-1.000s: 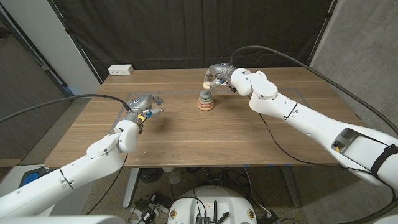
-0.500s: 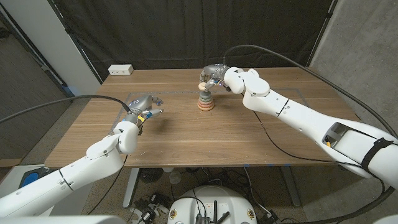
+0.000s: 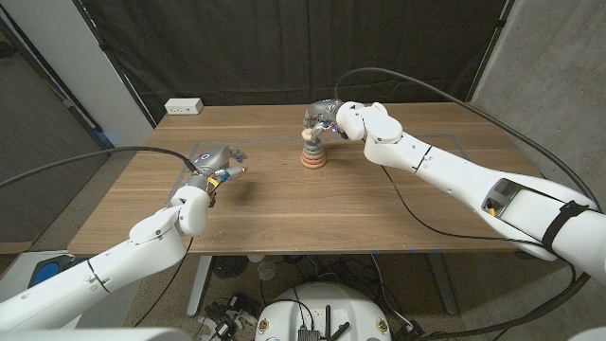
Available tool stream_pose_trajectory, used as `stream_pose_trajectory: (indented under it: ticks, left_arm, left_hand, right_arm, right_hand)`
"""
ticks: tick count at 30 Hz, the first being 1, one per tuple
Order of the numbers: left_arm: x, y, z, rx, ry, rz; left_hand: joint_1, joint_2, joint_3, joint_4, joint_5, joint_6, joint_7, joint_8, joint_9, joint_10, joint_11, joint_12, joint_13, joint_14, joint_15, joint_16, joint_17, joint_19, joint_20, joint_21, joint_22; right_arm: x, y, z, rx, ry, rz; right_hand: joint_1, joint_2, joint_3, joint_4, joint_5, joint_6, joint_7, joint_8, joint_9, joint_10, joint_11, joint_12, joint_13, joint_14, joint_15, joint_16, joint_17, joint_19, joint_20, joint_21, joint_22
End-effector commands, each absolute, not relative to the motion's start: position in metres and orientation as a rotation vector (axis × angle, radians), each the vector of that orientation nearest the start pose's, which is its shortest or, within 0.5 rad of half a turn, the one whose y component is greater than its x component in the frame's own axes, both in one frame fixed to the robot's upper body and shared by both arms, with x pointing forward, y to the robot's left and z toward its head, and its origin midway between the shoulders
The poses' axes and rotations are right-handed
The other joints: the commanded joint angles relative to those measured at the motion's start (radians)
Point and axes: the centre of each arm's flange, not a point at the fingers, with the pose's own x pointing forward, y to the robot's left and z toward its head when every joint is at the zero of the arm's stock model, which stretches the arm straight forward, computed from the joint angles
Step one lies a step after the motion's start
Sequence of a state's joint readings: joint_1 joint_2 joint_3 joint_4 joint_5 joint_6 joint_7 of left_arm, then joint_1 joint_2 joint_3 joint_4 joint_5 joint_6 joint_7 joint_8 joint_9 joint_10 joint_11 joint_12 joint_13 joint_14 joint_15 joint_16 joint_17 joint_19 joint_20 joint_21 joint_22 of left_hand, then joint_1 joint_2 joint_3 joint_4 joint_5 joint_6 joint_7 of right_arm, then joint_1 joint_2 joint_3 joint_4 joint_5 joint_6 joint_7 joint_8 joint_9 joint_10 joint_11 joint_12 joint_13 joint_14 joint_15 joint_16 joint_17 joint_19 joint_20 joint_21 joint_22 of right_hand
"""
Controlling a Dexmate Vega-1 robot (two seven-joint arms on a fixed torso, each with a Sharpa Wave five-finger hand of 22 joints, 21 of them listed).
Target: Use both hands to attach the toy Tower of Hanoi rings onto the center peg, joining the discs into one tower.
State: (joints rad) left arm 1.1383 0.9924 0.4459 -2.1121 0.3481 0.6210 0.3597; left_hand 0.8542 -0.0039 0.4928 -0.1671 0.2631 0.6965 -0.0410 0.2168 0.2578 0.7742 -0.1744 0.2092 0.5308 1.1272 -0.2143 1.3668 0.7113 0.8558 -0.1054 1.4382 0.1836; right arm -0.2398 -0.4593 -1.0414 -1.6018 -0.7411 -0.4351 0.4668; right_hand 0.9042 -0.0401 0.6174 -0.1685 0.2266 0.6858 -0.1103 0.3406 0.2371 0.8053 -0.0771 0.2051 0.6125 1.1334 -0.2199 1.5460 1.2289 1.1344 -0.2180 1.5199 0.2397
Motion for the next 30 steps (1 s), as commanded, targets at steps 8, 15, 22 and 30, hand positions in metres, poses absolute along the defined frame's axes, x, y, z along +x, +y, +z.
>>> stream_pose_trajectory:
  ticks: [8, 15, 22, 30]
  left_arm:
    - [0.531, 0.294, -0.037, 1.244, -0.454, 0.343]
    - [0.532, 0.295, -0.038, 1.24, -0.449, 0.343]
    - [0.534, 0.296, -0.038, 1.24, -0.449, 0.339]
    - [0.537, 0.294, -0.038, 1.241, -0.454, 0.329]
  left_hand:
    - [-0.011, 0.005, 0.012, 0.001, 0.0, 0.01, -0.001, -0.005, 0.005, 0.008, 0.001, 0.001, 0.005, 0.002, -0.004, 0.006, 0.004, -0.005, -0.104, 0.007, 0.002]
    - [-0.013, 0.005, 0.015, 0.001, 0.0, 0.012, 0.001, -0.005, 0.005, 0.009, 0.003, 0.001, 0.006, 0.002, -0.004, 0.008, 0.005, -0.006, -0.104, 0.008, 0.002]
    - [-0.014, 0.006, 0.017, 0.001, -0.001, 0.013, -0.001, -0.005, 0.006, 0.008, 0.001, 0.0, 0.007, 0.004, -0.004, 0.011, 0.007, -0.006, -0.104, 0.01, 0.002]
    - [-0.015, 0.006, 0.019, 0.0, 0.0, 0.015, -0.001, -0.005, 0.006, 0.015, 0.0, 0.001, 0.006, -0.001, -0.004, 0.008, 0.003, -0.006, -0.104, 0.01, 0.002]
  right_arm:
    - [0.635, -0.024, 0.11, -1.77, -0.426, 0.207]
    - [0.639, -0.025, 0.107, -1.788, -0.398, 0.212]
    - [0.643, -0.032, 0.104, -1.802, -0.362, 0.21]
    - [0.644, -0.035, 0.101, -1.811, -0.335, 0.216]
  right_hand:
    - [-0.013, 0.037, 0.012, 0.006, 0.006, 0.1, -0.04, 0.072, 0.006, 0.123, -0.12, -0.001, 0.028, 0.011, 0.003, 0.003, 0.003, 0.009, -0.002, 0.005, 0.004]
    - [-0.016, 0.039, 0.013, 0.006, 0.007, 0.098, -0.041, 0.071, 0.006, 0.122, -0.12, -0.003, 0.027, 0.011, 0.003, 0.003, 0.003, 0.008, -0.002, 0.004, 0.005]
    - [-0.018, 0.041, 0.013, 0.006, 0.008, 0.099, -0.041, 0.071, 0.006, 0.123, -0.12, -0.002, 0.03, 0.011, 0.003, 0.002, 0.003, 0.005, -0.002, 0.001, 0.004]
    - [-0.021, 0.041, 0.014, 0.005, 0.009, 0.103, -0.042, 0.073, 0.006, 0.124, -0.12, -0.003, 0.029, 0.011, 0.003, 0.002, 0.003, 0.006, -0.002, 0.002, 0.006]
